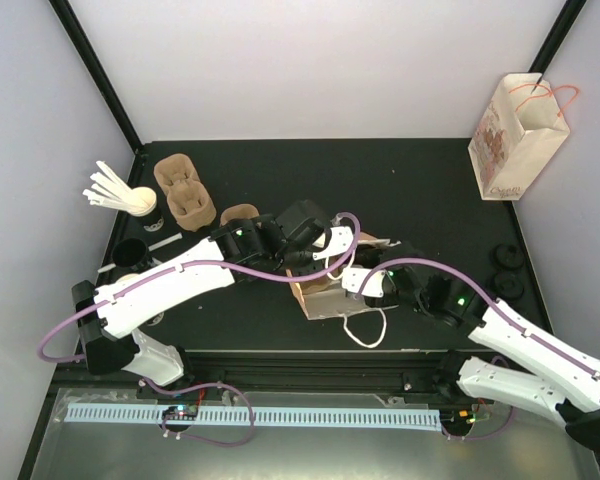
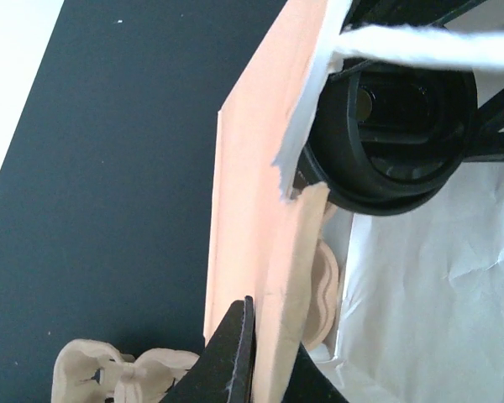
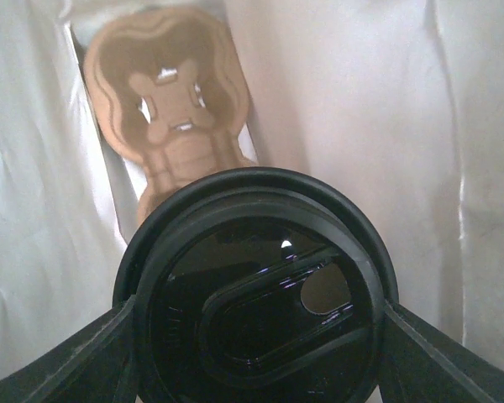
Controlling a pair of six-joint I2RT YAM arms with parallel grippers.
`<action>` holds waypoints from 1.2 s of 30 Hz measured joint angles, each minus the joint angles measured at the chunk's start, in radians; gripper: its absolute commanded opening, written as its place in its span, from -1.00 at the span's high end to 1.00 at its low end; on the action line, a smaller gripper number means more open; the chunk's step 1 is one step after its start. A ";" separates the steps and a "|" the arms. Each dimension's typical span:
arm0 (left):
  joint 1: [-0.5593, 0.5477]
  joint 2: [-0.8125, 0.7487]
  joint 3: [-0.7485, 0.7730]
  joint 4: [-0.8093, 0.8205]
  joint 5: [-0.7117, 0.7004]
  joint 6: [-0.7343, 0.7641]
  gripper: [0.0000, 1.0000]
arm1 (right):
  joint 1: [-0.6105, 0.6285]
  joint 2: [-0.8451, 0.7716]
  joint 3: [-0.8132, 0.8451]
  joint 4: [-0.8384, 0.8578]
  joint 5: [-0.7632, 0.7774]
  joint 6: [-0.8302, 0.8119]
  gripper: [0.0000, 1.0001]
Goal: Pack the takeout coffee
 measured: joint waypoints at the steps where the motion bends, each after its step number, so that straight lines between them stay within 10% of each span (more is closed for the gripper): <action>1: 0.000 0.000 0.000 -0.002 -0.001 -0.002 0.97 | 0.000 0.001 -0.004 -0.003 0.011 -0.003 -0.04; 36: 0.045 0.001 0.000 -0.011 0.182 -0.208 0.97 | -0.038 0.083 -0.174 0.252 -0.040 -0.077 -0.03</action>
